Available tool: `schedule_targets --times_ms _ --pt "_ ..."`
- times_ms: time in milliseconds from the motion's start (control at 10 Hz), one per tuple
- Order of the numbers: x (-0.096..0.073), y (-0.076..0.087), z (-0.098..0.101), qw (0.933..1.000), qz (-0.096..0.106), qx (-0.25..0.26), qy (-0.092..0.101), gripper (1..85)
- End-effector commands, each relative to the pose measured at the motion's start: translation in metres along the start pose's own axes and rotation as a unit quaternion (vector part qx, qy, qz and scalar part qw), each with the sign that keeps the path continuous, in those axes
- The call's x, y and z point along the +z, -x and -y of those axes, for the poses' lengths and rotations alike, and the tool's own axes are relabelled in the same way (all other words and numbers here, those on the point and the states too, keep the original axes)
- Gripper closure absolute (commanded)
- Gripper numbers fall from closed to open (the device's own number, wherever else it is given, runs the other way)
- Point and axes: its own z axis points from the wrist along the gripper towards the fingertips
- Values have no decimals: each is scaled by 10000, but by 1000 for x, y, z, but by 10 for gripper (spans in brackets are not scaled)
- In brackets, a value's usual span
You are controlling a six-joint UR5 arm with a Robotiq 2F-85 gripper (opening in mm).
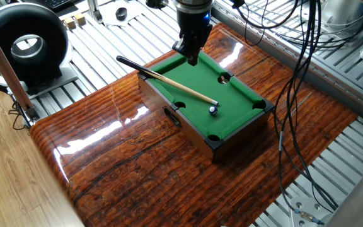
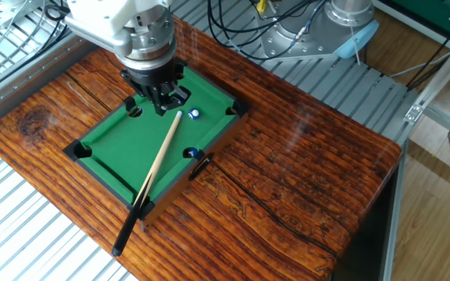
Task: Hit the pool ball
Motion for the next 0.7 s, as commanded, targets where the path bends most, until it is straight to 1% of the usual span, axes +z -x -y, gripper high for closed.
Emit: schedule_targets --times_ms 0,600 --pt "0 1 -3 10000 21 22 68 847" --pt "4 4 -6 9999 43 59 111 847"
